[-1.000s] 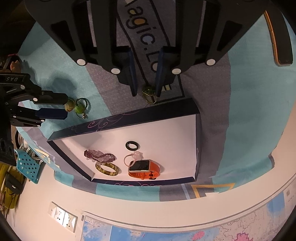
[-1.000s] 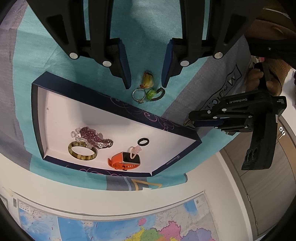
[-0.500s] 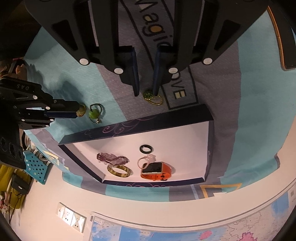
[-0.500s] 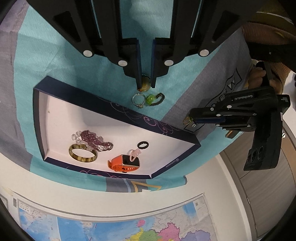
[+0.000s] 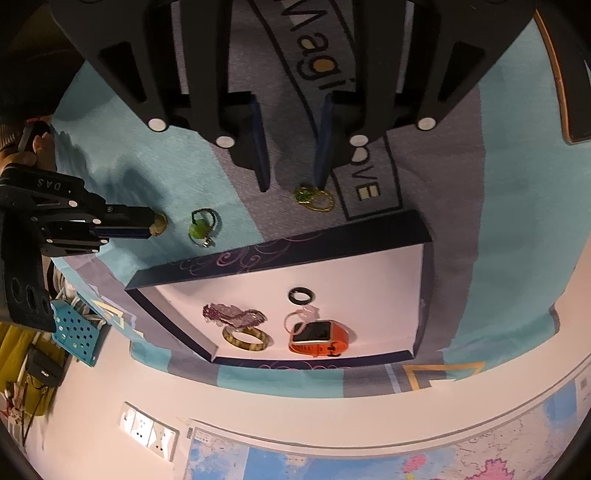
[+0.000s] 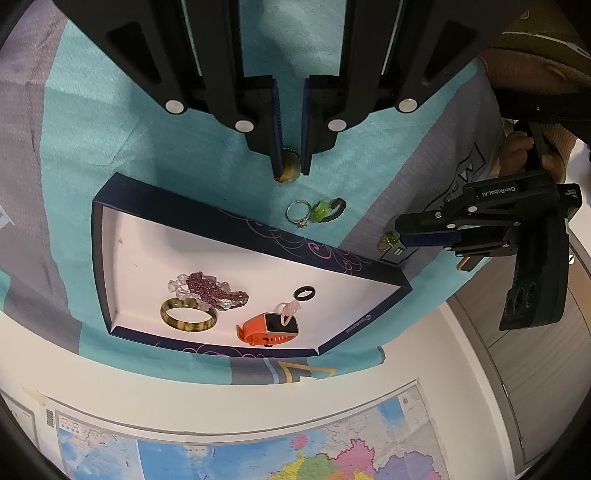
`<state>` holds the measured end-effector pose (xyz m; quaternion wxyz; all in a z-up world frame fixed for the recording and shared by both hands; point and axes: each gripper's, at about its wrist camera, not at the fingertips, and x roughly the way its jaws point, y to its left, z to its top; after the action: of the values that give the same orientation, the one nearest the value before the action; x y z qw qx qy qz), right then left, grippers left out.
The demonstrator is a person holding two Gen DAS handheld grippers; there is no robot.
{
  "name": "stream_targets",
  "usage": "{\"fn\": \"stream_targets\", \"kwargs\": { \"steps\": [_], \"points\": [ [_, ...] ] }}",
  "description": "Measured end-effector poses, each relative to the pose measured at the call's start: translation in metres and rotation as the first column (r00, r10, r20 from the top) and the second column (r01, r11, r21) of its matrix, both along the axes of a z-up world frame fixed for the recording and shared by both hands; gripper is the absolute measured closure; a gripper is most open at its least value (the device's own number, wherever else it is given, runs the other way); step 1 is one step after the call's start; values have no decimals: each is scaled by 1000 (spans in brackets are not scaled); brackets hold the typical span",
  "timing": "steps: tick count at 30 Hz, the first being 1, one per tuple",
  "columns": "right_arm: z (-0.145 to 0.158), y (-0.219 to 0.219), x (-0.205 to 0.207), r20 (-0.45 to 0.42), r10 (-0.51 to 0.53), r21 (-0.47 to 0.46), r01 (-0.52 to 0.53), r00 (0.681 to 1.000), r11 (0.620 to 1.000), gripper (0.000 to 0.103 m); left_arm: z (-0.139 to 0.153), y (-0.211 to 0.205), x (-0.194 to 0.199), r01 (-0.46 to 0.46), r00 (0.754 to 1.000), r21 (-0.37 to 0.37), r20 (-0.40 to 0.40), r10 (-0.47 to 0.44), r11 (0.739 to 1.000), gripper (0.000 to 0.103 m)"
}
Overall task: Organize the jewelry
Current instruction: 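Grasp the green bead ring with the right tool while the left tool approaches the gold ring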
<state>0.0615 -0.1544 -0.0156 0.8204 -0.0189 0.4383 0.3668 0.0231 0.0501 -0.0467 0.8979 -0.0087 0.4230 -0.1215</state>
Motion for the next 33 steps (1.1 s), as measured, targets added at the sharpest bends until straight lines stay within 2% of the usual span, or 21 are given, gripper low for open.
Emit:
{"fn": "stream_targets", "kwargs": {
  "steps": [3,5,12,21,29,30,31,33],
  "points": [
    [3,-2,0,9,-13,6,13,1000,1000,91,1,4,1,-18,1000,10,3,18,1000,72],
    [6,-2,0,19,-15,11,15,1000,1000,84,1,5,3,-25,1000,15,3,25,1000,70],
    [14,21,1,49,42,14,-43,998,999,83,-1,4,9,-34,999,21,-2,34,999,68],
    [-1,44,13,-18,51,-6,-51,999,999,83,-2,2,11,-29,1000,14,-7,29,999,69],
    [0,37,7,-17,73,5,-73,997,997,87,-2,3,11,-28,1000,8,-8,28,1000,69],
    [1,36,6,-22,82,16,-81,996,997,89,-1,3,10,-27,1000,6,-8,27,1000,69],
    [1,35,4,-29,90,24,-90,996,996,100,-1,2,10,-24,1000,5,-8,24,1000,69],
    [3,33,0,-30,108,31,-107,994,994,101,-1,0,8,-14,1000,8,-6,15,1000,69]
  ]
}}
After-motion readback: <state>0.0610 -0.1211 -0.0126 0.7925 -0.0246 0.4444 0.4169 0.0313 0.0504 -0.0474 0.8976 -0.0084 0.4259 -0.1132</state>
